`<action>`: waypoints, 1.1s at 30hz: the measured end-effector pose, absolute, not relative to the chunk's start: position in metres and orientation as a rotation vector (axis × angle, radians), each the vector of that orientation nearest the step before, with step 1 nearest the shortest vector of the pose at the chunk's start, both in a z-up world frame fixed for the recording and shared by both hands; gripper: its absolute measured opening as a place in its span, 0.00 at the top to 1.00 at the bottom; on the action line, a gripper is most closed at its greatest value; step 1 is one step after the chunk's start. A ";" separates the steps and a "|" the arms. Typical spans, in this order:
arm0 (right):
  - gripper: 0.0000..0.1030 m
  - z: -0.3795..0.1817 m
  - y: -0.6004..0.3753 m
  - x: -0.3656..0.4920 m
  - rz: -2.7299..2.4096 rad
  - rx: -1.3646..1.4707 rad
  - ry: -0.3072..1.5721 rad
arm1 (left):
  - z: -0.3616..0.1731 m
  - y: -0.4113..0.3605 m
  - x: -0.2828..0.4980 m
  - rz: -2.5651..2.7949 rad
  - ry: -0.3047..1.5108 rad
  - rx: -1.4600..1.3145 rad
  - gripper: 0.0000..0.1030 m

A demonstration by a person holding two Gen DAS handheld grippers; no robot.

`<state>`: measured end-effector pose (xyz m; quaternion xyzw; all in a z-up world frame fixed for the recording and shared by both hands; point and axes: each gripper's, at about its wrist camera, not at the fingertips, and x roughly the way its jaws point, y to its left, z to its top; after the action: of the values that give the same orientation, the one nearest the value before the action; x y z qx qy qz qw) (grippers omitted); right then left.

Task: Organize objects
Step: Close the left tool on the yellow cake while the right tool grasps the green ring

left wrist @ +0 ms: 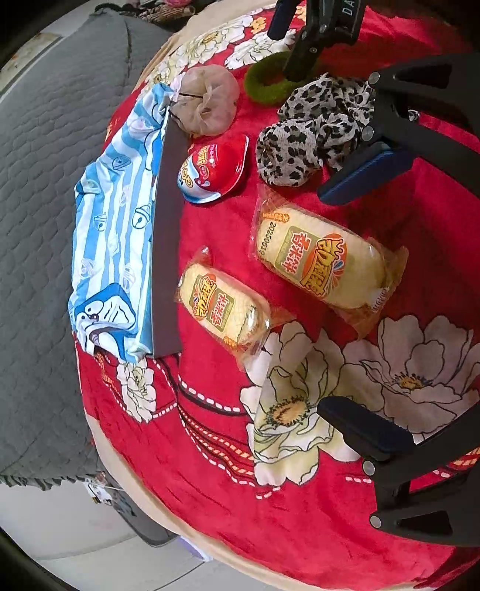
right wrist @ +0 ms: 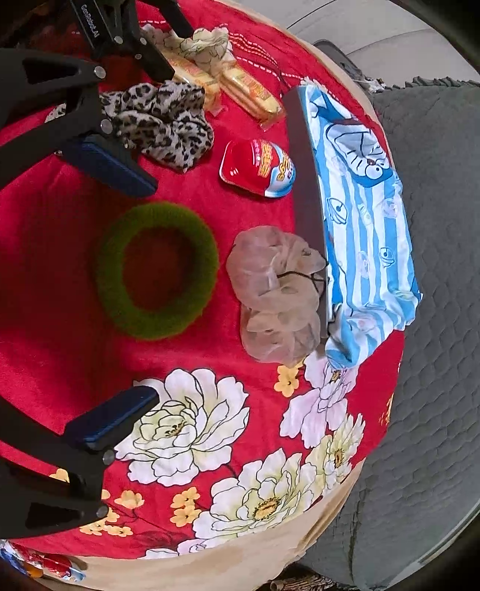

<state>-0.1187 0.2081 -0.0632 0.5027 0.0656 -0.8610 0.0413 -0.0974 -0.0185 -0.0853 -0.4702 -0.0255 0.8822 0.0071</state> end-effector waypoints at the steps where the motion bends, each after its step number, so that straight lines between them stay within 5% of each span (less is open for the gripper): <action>1: 0.00 -0.064 0.208 -0.119 -2.635 1.546 0.202 | -0.086 -0.018 -0.097 2.755 -0.082 -1.470 0.00; 18: 0.02 -0.077 0.205 -0.125 -2.619 1.601 0.212 | -0.097 -0.023 -0.105 2.744 -0.110 -1.552 0.01; 23: 0.09 -0.083 0.205 -0.126 -2.587 1.636 0.189 | -0.098 -0.017 -0.105 2.704 -0.093 -1.550 0.11; 27: 0.23 -0.083 0.202 -0.126 -2.564 1.630 0.183 | -0.102 -0.017 -0.106 2.641 -0.131 -1.568 0.36; 33: 0.43 -0.080 0.201 -0.125 -2.545 1.606 0.172 | -0.100 -0.017 -0.103 2.638 -0.134 -1.544 0.48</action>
<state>-0.1246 0.2005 -0.0802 0.5317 0.0570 -0.8426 0.0636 -0.1034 -0.0169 -0.1002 -0.5043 -0.0438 0.8614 0.0410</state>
